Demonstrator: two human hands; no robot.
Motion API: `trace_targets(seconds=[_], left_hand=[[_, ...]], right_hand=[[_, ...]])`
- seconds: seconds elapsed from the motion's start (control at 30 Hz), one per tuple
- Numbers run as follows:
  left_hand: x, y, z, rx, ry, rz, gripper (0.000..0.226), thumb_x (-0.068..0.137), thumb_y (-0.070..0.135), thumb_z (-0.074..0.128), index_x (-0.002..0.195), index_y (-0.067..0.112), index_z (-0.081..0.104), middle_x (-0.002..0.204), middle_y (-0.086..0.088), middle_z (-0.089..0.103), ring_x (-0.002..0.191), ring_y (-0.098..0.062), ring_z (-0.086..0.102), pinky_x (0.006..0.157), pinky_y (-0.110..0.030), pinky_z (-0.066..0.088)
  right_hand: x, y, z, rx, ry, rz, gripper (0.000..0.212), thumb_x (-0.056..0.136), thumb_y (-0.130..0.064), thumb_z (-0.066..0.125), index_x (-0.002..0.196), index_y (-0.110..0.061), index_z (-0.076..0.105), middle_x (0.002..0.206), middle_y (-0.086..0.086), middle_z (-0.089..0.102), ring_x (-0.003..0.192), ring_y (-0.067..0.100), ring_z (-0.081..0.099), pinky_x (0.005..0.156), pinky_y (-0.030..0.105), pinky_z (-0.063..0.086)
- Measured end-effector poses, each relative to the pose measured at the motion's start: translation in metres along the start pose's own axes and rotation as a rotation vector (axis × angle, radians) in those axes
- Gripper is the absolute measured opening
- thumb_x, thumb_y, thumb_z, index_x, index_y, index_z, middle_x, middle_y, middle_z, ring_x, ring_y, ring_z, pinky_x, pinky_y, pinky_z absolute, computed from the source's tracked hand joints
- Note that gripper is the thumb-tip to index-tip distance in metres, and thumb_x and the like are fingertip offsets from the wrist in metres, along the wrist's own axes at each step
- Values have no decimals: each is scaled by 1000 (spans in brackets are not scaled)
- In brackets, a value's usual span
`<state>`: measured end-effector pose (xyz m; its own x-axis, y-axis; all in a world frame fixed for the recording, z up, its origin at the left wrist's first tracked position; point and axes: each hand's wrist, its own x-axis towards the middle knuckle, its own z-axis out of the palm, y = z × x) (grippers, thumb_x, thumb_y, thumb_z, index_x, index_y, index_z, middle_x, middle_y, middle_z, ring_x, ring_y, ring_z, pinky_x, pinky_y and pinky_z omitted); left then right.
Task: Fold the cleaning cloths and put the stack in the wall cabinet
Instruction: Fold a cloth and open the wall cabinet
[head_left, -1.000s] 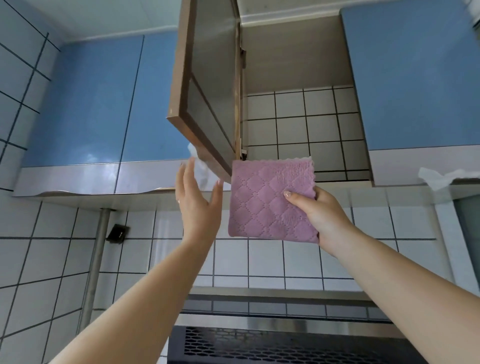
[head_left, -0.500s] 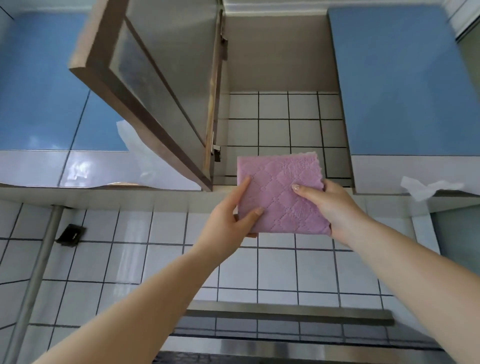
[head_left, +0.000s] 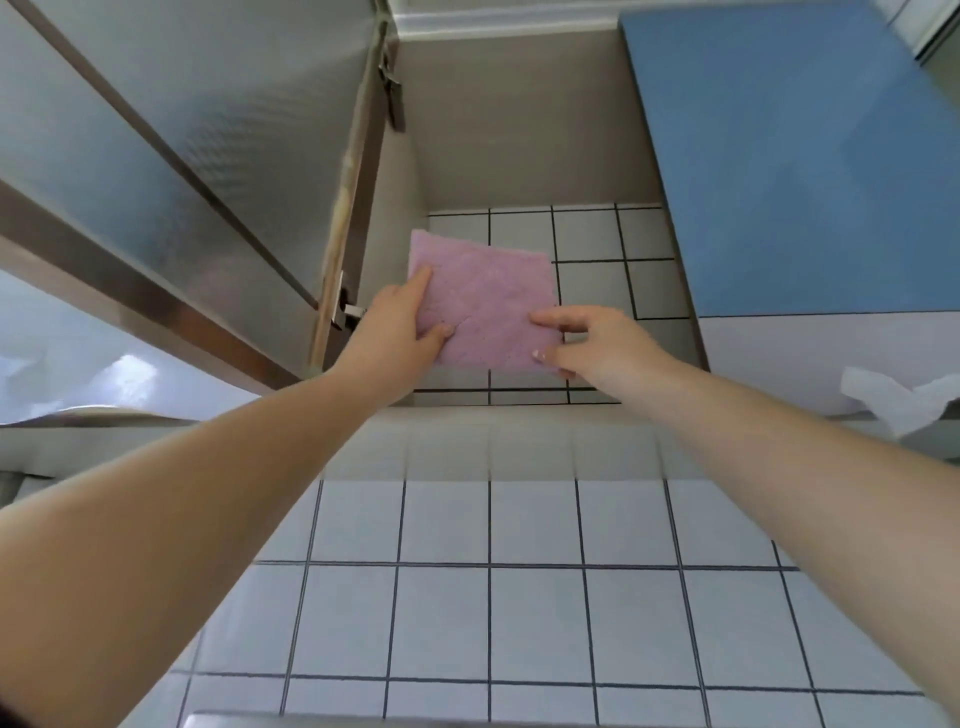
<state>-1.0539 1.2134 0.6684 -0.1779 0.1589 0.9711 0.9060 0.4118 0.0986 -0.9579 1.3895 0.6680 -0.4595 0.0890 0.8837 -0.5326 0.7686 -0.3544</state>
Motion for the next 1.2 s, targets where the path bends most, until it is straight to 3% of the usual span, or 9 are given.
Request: trace_targets(seconds=[0.2,0.4,0.5,0.63,0.77,0.87,0.97,1.07,1.2], left_hand=[[23,-22,35,205,-73,-72,66,94,30,51,147,10,18,145,-17,28,125,-30,41,104,-33,33],[39,-41,62,240,-122,-134,51,87,24,62,130,2,47,134,-18,49,121,-32,47,99,-32,37],[45,-43,66,209,-215,-212,50,87,26,62,134,12,49,136,-12,52,122,-26,50,97,-27,39],[47,-43,69,453,-324,-221,33,96,31,44,106,8,65,99,-11,62,89,-26,54,73,-28,41],[41,-31,60,814,-230,-50,32,98,32,29,78,16,50,74,-4,49,78,-25,46,67,-33,39],[25,-27,57,643,-158,191,38,99,32,27,79,15,55,75,-3,55,76,-24,51,62,-32,39],[12,-33,59,454,-172,297,43,97,36,29,79,14,60,77,-4,62,74,-25,54,60,-31,37],[8,-35,61,409,-158,323,44,97,35,29,70,16,56,70,-3,57,70,-25,52,58,-32,36],[10,-35,62,412,-201,272,47,98,36,26,56,18,39,59,-3,46,60,-24,46,53,-31,26]], right_hand=[[46,38,15,-305,22,-11,45,82,-13,69,126,-18,59,136,3,53,117,20,55,103,28,43],[58,53,18,-493,-67,42,34,84,-20,68,117,-18,65,117,2,65,97,18,62,80,19,41],[63,56,19,-573,-126,48,26,84,-19,66,109,-18,70,111,3,69,101,19,64,86,22,46],[64,56,22,-643,-143,54,18,83,-14,59,91,-19,75,100,2,72,93,18,65,81,24,49],[62,57,28,-806,-60,24,20,84,-26,56,89,-21,75,99,3,71,94,22,63,80,30,51],[51,55,33,-827,70,-212,29,91,-37,49,87,-20,73,95,2,69,89,25,59,74,32,49],[39,52,37,-901,10,-359,37,93,-40,42,74,-18,65,82,1,65,78,23,53,66,31,44],[36,50,37,-975,-45,-339,46,94,-41,37,53,-20,44,63,-2,50,72,24,47,60,30,34],[36,49,37,-995,-96,-271,46,95,-40,33,53,-24,39,65,-2,46,75,25,48,62,30,33]])
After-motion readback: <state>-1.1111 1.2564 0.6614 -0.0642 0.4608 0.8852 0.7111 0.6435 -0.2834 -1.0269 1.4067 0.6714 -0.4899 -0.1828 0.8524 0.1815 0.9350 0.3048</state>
